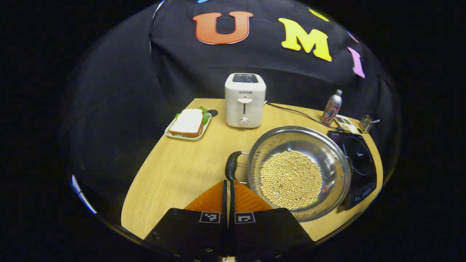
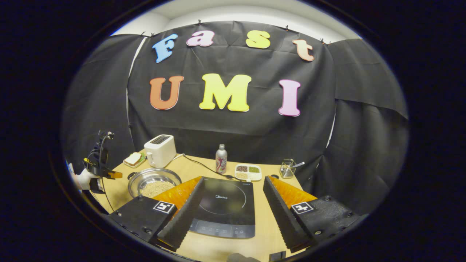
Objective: First push the handle of the pot to place it horizontally, then grasp the pot with both hands and set it on the induction cooktop.
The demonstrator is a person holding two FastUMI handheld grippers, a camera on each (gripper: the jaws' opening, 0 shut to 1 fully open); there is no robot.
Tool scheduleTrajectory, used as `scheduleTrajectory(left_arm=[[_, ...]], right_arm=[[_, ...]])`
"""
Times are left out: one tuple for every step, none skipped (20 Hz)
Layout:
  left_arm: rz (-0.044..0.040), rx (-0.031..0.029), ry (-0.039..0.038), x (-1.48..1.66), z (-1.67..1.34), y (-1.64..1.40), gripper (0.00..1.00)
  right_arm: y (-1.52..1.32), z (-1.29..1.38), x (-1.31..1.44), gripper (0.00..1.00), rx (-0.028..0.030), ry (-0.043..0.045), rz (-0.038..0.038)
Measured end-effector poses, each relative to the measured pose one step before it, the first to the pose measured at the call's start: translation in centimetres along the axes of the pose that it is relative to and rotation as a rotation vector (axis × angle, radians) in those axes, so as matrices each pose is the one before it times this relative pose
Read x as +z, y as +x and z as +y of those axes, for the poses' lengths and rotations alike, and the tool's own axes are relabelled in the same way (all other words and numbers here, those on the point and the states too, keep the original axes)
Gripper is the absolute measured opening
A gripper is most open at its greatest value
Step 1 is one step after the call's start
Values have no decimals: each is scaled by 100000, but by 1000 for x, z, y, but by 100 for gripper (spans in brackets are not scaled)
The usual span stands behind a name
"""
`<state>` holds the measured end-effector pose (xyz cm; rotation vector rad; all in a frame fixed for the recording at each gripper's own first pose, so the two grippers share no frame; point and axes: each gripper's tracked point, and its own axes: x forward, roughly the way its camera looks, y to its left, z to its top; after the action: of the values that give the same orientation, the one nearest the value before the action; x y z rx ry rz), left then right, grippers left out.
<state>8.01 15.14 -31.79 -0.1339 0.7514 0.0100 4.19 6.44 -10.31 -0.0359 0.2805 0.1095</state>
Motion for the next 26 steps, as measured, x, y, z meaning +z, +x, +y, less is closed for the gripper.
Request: scheduleTrajectory(left_arm=[[-475, -2841, 418, 239, -588, -521, 28], [-1236, 83, 1469, 412, 325, -220, 29], [-1421, 623, 2008, 440, 136, -106, 56], [-1689, 1292, 1549, 415, 234, 13, 69], [-945, 1512, 359, 491, 181, 466, 84], [-301, -721, -192, 259, -354, -311, 98], [-673, -520, -631, 464, -259, 105, 96], [161, -273, -252, 144, -142, 280, 97], [-345, -475, 317, 288, -190, 279, 96], [241, -57, 674, 85, 3, 497, 96], [125, -348, 755, 71, -3, 319, 96], [1145, -740, 677, -160, -216, 577, 96], [1011, -103, 526, -254, 72, 492, 96], [1438, 230, 470, -16, 41, 1013, 96], [910, -129, 129, -81, 38, 686, 96], [769, -344, 64, -21, -167, 556, 96], [1267, -188, 295, -149, -61, 702, 96], [1079, 419, 371, -307, 41, 693, 96], [1508, 208, 393, -146, 19, 680, 96], [478, -48, 543, -50, -144, 788, 96], [1229, -267, 78, -180, -131, 688, 96], [1295, -328, -408, -241, -150, 658, 96], [1868, 1112, -451, -319, 195, 590, 96], [87, 1202, 538, 124, 343, 390, 97], [200, 653, 470, -5, 241, 406, 99], [1023, 500, 390, -140, 77, 258, 99]], right_arm=[[338, 870, -96, 100, 1361, -14, 36], [349, 801, -226, 100, 1300, -461, 578], [587, 874, -423, 100, 1830, -632, 810], [591, 838, -395, 100, 1574, -614, 1414], [764, 611, -559, 100, 1184, -371, 2107], [823, 675, -454, 100, 1444, 559, 1766], [824, 946, -376, 100, 1892, 1091, 1582], [1047, 868, -376, 100, 1891, 853, 1873], [1074, 706, -578, 100, 1621, 961, 2476], [1332, 655, -488, 100, 1708, 1857, 1705], [1275, 299, -394, 100, -2, 1797, 1850], [1388, 344, -484, 100, 522, 1107, 1962], [1409, 646, -821, 100, 766, 916, 3355], [1399, 680, -690, 100, 1811, 1476, 3458], [1529, 694, -583, 100, 1503, 1338, 3042], [1409, 333, -620, 100, 1103, 1023, 3394], [1456, 227, -781, 100, 1064, 1310, 3336], [1409, 116, -651, 100, 187, 519, 3304], [1398, -66, -547, 99, -324, 1071, 2591], [1375, 124, -528, 96, 488, 1807, 3731], [1403, 465, -529, 96, 1318, 1411, 3125], [1090, 154, -297, 95, 217, 657, 2491], [874, 13, -235, 94, -245, -6, 2261], [853, -55, -199, 92, -1199, -1663, 2183], [777, 140, -270, 92, -675, -1691, 1981], [623, 180, -284, 92, -105, -32, 2458]])
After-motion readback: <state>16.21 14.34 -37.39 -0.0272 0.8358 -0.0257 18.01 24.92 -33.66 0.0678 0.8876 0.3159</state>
